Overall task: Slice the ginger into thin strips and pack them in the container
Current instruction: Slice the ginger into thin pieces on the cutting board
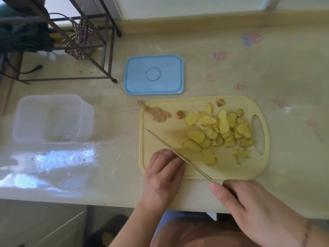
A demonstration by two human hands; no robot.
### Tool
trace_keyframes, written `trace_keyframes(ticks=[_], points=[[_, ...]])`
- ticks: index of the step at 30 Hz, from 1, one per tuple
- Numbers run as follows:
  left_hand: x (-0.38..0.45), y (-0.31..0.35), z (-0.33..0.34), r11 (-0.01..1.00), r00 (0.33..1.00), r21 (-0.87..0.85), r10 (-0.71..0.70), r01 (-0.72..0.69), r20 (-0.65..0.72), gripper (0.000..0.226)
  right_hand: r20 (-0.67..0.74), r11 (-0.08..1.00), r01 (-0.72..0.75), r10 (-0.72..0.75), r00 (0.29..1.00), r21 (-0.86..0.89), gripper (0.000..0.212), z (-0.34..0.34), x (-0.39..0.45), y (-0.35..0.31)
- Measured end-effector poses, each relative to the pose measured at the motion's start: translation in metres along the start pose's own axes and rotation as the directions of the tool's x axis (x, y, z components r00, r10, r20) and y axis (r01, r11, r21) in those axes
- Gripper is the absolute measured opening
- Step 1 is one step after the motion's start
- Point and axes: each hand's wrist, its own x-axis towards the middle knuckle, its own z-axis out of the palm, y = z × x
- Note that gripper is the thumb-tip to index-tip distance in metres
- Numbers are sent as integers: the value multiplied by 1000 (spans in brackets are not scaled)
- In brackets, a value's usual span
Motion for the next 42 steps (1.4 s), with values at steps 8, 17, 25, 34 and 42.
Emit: trace_keyframes(ticks=[8, 17, 25, 34, 42], points=[[1, -2, 0, 1000, 1000, -15, 26, -26, 1, 8, 27, 1000, 6, -6, 1000, -4, 72, -2, 3, -1], [1, -2, 0, 999, 1000, -25, 22, -22, -1, 9, 48, 1000, 2, -2, 999, -14, 64, 5, 15, -7], [3, -1, -1, 1000, 1000, -30, 5, -5, 22, 7, 82, 997, -39, 33, 996, 67, 70, 10, 25, 3], [1, -1, -1, 1000, 1000, 4, 2, -2, 9, 5, 38, 993, -76, 73, 997, 94, 77, 2, 11, 5], [0, -2, -1, 1000, 1000, -2, 1, -1, 22, 7, 8, 999, -48, 48, 999, -3, 79, 5, -4, 0]])
